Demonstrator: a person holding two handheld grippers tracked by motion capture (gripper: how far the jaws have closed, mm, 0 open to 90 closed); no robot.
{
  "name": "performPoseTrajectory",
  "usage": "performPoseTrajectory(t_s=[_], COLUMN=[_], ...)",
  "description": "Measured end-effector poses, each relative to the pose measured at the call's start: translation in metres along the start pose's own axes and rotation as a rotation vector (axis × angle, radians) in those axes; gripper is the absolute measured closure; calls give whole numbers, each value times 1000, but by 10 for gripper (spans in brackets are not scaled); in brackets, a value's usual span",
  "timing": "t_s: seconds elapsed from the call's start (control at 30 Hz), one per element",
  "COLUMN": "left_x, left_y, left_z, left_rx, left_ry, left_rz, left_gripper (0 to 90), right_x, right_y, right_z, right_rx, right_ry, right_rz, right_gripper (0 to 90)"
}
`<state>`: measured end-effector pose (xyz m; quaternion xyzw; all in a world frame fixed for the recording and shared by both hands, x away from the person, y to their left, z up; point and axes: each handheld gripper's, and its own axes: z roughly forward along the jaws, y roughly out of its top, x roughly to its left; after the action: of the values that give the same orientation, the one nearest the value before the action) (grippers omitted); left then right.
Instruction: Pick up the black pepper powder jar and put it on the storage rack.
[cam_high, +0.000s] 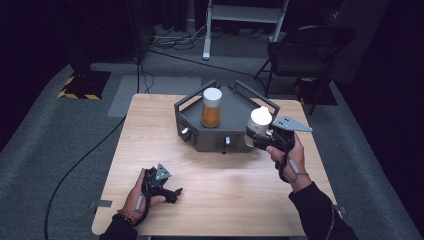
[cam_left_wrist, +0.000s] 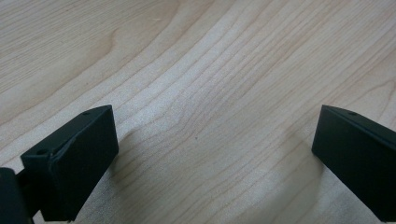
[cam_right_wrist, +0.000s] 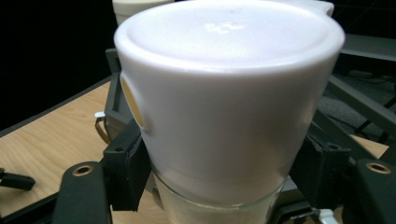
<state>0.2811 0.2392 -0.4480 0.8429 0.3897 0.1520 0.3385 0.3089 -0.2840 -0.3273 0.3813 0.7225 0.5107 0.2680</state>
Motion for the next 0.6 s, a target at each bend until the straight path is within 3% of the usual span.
performPoseTrajectory(t_s=[0.6], left_x=[0], left_y=[0], left_z=[0], left_rx=[0], left_ry=[0], left_rz=[0], left_gripper=[4], right_x=[-8], right_y=[18], right_z=[30], right_rx=[-24], right_ry=[-52], right_rz=[-10], right_gripper=[301])
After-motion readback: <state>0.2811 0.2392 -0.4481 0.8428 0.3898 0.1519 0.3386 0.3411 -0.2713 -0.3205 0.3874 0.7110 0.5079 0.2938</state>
